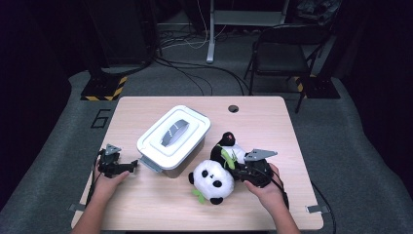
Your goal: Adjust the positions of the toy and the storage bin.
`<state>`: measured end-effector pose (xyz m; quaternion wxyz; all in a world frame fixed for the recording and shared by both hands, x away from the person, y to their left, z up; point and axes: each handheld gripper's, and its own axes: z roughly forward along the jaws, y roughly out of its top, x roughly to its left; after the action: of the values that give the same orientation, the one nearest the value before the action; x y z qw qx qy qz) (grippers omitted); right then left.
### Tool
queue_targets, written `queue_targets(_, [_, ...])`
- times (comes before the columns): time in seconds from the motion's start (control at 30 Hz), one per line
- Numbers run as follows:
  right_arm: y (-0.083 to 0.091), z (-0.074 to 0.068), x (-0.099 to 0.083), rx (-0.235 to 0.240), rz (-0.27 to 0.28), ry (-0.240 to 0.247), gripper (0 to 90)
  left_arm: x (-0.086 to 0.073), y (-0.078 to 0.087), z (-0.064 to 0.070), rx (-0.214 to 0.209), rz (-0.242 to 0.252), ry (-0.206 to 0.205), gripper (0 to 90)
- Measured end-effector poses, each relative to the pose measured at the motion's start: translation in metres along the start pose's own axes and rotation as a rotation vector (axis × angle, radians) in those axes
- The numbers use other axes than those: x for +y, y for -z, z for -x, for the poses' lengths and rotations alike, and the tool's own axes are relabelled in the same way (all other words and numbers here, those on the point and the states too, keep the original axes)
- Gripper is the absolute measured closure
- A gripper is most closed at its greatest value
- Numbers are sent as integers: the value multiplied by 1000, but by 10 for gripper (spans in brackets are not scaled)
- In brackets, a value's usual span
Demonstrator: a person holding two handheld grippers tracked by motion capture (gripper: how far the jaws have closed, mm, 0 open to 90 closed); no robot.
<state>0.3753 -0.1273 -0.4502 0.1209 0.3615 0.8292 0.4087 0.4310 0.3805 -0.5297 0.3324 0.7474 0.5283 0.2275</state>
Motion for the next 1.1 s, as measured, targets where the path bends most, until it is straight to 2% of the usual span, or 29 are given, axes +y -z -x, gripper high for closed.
queue_targets(0.13, [5,0,0,-48,23,2,758,0,0,0,0,0,0,97])
queue_targets(0.27, [11,5,-2,-70,31,-19,764,0,0,0,0,0,0,97])
queue_targets(0.53, [36,26,-15,-156,52,-113,764,0,0,0,-1,0,1,97])
queue_targets(0.8, [53,42,-26,-231,75,-145,762,0,-1,0,4,7,2,98])
queue_targets(0.9, [53,45,-29,-230,78,-152,759,0,-1,0,4,8,2,100])
queue_targets(0.93, [53,48,-31,-195,76,-168,743,0,0,0,-1,12,1,105])
queue_targets(0.97, [53,51,-31,-175,69,-166,736,-1,0,0,-5,14,-3,112])
queue_targets(1.0, [53,51,-31,-175,69,-166,736,-1,0,0,-5,14,-3,124])
queue_targets(1.07, [57,57,-34,-119,54,-167,692,0,2,0,-16,2,-14,146])
queue_targets(1.1, [57,57,-34,-119,54,-167,692,0,2,0,-16,2,-14,155])
